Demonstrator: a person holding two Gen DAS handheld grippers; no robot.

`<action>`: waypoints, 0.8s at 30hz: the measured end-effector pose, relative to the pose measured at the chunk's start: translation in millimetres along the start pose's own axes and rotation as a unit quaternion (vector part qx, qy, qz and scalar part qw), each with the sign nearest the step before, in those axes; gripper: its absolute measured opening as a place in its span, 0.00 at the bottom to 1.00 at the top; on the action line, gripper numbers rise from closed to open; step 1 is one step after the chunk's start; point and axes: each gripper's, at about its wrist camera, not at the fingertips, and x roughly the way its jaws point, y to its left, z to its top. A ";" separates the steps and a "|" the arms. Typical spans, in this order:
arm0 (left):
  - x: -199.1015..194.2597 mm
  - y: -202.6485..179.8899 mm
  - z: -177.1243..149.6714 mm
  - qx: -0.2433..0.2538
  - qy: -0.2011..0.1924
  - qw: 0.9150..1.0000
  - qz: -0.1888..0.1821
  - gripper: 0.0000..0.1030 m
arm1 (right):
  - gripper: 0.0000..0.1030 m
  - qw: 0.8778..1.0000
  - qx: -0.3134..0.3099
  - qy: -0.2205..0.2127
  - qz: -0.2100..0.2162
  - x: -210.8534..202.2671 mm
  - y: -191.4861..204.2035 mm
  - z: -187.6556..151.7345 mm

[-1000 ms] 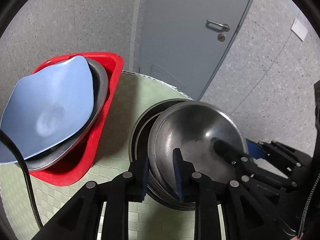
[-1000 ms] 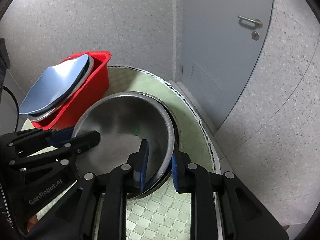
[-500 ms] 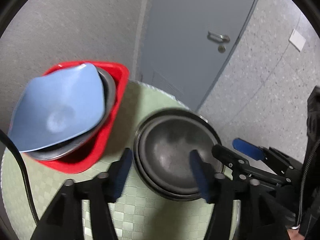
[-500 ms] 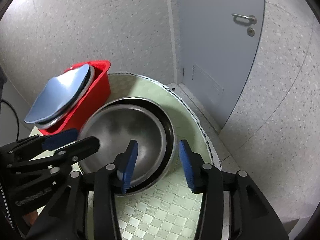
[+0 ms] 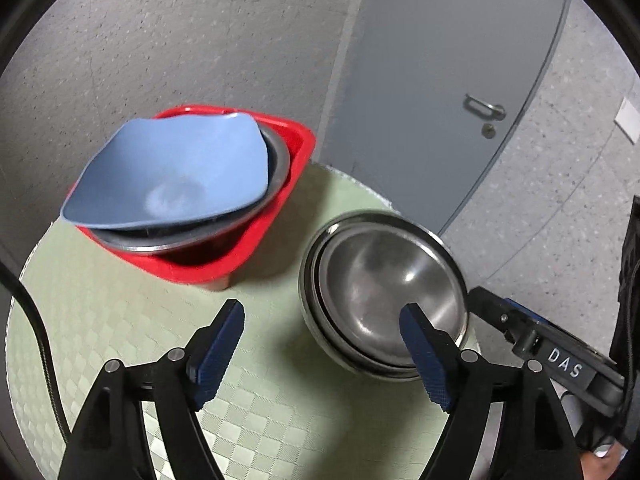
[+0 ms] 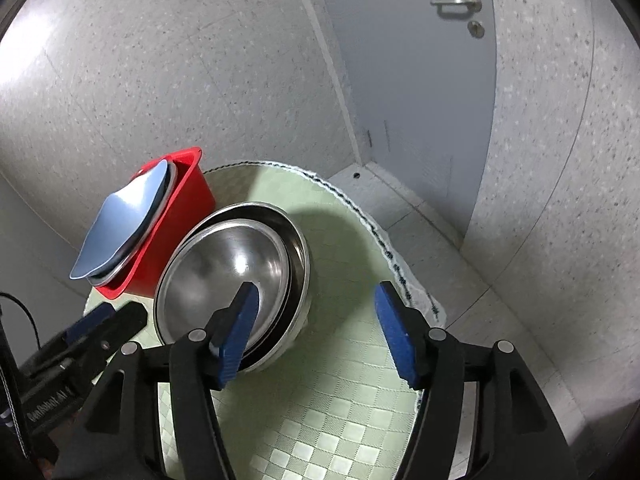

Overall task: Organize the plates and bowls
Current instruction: 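Lift the right tool away from the bowl stack, then grasp the rim of the stacked steel bowls with the right tool and lift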

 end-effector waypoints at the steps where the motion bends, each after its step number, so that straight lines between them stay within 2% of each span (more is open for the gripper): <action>1: 0.4 -1.6 -0.1 -0.002 0.001 1.000 0.003 0.74 | 0.60 1.000 0.003 0.004 0.007 2.7 -1.1 0.0; 4: 5.3 -4.7 -1.4 -0.011 0.005 1.000 0.008 0.78 | 0.60 1.000 0.003 0.014 0.017 10.7 -2.7 0.2; 12: 32.9 -9.6 3.9 -0.009 0.026 0.999 0.024 0.78 | 0.60 0.998 0.003 0.040 0.039 33.7 -5.0 1.7; 16: 46.2 -8.7 4.7 -0.011 0.036 0.999 0.027 0.72 | 0.60 0.998 0.002 0.051 0.040 43.6 -4.6 2.3; 19: 54.2 -8.1 8.5 -0.007 0.040 0.999 0.017 0.61 | 0.58 0.997 0.003 0.061 0.049 50.8 -4.4 2.2; 21: 61.7 -9.4 11.5 0.000 0.049 0.999 0.002 0.43 | 0.52 0.996 0.003 0.068 0.057 55.3 -4.2 1.8; 22: 65.2 -9.5 13.6 0.001 0.052 0.999 -0.008 0.41 | 0.46 0.995 0.005 0.072 0.065 57.6 -3.8 1.4; 23: 67.0 -10.8 14.9 0.004 0.051 0.999 -0.003 0.41 | 0.42 0.994 0.006 0.076 0.073 59.8 -2.5 1.1; 24: 67.6 -11.1 15.6 0.008 0.051 0.999 0.000 0.40 | 0.41 0.995 0.004 0.076 0.068 60.7 -0.6 0.6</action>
